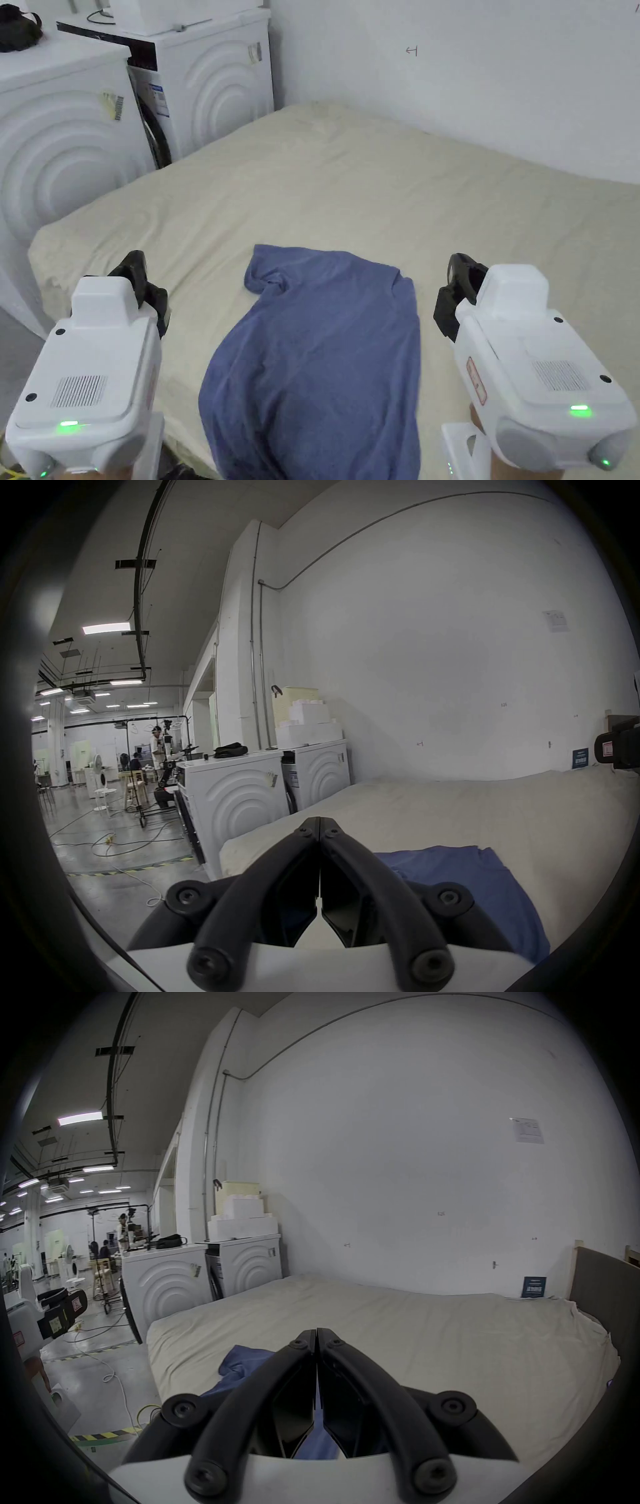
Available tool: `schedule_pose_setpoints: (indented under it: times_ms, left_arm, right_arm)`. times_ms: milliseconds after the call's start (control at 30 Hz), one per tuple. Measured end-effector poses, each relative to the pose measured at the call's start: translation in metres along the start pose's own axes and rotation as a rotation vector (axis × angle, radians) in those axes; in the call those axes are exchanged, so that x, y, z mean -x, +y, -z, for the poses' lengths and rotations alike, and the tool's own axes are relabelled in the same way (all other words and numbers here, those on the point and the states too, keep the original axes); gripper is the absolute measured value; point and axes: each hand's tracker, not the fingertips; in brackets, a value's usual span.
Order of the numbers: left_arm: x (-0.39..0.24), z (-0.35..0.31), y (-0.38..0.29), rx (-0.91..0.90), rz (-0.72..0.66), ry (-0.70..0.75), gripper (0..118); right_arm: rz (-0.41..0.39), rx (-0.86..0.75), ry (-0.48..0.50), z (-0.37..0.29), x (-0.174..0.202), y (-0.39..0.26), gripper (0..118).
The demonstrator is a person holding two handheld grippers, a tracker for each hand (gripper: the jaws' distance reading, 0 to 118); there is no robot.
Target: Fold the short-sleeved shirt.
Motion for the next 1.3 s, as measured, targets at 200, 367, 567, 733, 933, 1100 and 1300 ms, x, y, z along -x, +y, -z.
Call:
schedule_pose_setpoints:
  times_ms: [200,367,567,733,933,1100,1300]
  left_arm:
    - [0.002,0.001,-0.004,0.012,-0.005,-0.005,0]
    - [-0.015,0.009,-0.005,0.022,0.004,-0.063,0]
    - [-0.042,0.043,-0.007,0.128,-0.040,-0.210,0]
    - [-0.071,0.088,-0.016,0.305,-0.124,-0.307,0]
    - [-0.116,0.140,-0.045,0.512,-0.113,-0.382,5]
    - [-0.155,0.181,-0.082,0.746,-0.036,-0.426,34]
    - [-0.185,0.202,-0.118,0.928,-0.004,-0.407,111]
  right_arm:
    - [0.006,0.008,0.004,-0.001,0.003,-0.003,0]
    - [0.001,0.012,-0.016,-0.003,-0.007,-0.002,0]
    - [-0.007,0.013,-0.055,-0.006,-0.026,-0.001,0]
    - [0.000,0.023,-0.102,-0.007,-0.046,-0.004,0]
    - [0.001,0.046,-0.158,-0.008,-0.070,-0.011,0]
    - [0.000,0.069,-0.200,-0.010,-0.088,-0.018,0]
    - [0.005,0.109,-0.250,-0.010,-0.109,-0.030,0]
